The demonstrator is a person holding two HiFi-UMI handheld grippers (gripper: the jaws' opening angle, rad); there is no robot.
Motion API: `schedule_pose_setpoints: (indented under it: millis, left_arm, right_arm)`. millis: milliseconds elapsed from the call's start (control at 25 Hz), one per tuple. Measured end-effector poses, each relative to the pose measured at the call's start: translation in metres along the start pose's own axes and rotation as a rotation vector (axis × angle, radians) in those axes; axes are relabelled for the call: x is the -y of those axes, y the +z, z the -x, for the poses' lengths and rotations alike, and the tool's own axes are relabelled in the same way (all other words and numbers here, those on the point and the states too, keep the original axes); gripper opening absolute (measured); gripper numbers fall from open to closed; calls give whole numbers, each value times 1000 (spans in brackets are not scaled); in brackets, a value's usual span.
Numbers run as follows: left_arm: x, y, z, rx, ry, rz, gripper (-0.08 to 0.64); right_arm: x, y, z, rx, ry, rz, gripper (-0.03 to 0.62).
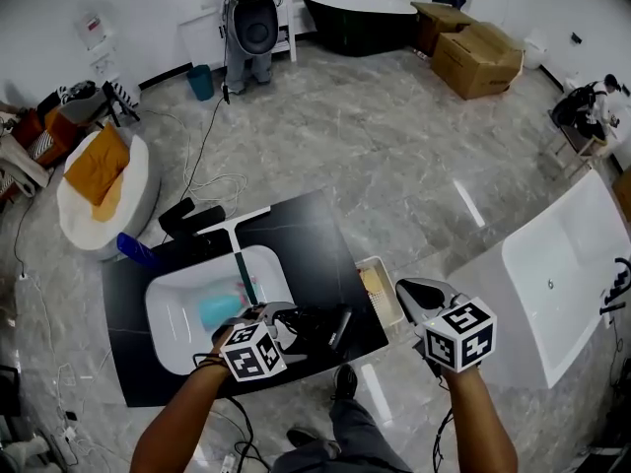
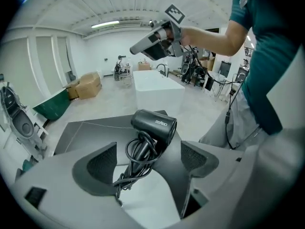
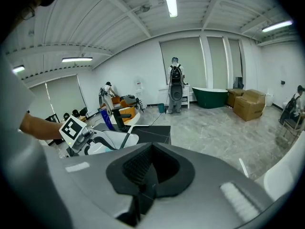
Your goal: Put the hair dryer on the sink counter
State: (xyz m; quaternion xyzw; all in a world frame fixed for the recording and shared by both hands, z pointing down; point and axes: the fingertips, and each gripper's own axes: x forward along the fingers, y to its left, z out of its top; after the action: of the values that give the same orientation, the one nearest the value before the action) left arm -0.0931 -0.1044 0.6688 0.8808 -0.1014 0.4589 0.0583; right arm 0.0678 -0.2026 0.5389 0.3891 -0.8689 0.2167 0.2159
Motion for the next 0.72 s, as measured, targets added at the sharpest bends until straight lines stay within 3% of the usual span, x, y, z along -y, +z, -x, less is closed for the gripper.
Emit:
schedule_pose_setpoints:
  millis: [240,320,520,720]
  left_arm:
    - [2,10,46,89,82,42,405]
    - [4,10,61,112,115,47,349]
    - [2,14,102,218,237,100,105]
    - [-9,15,158,363,336,214,8]
  right_arm:
    - [-15,13,6,8,17,3,11]
    - [-20,15,7,10,24,1,11]
    - [-35,18,7,12,46,-1,11]
    - [-54,33,6,18,59,2,11]
